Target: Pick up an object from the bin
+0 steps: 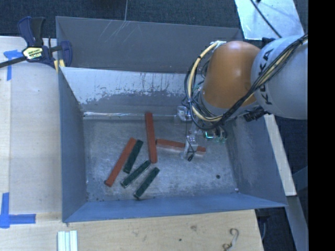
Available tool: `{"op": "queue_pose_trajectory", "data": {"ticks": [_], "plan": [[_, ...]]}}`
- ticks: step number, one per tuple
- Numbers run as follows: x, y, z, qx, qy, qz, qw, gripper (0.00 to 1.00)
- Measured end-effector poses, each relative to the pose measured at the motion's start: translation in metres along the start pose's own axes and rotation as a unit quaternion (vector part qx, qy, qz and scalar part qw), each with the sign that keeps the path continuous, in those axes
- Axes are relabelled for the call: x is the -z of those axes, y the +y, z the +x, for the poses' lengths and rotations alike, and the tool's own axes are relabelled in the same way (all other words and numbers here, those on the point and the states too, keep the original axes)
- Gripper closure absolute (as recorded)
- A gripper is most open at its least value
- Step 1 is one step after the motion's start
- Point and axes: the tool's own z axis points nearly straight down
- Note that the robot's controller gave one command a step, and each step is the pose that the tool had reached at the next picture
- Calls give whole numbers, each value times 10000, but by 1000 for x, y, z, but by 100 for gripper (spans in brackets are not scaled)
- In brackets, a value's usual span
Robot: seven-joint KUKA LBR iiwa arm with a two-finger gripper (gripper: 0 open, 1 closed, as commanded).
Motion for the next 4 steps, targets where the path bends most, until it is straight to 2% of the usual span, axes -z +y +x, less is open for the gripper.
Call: {"op": "queue_pose_trajectory", "data": {"ticks": [1,4], "plan": [[-71,-42,-10,-959,-19,5,9954,0],[-70,-42,-12,-955,-45,-1,9954,0]]}}
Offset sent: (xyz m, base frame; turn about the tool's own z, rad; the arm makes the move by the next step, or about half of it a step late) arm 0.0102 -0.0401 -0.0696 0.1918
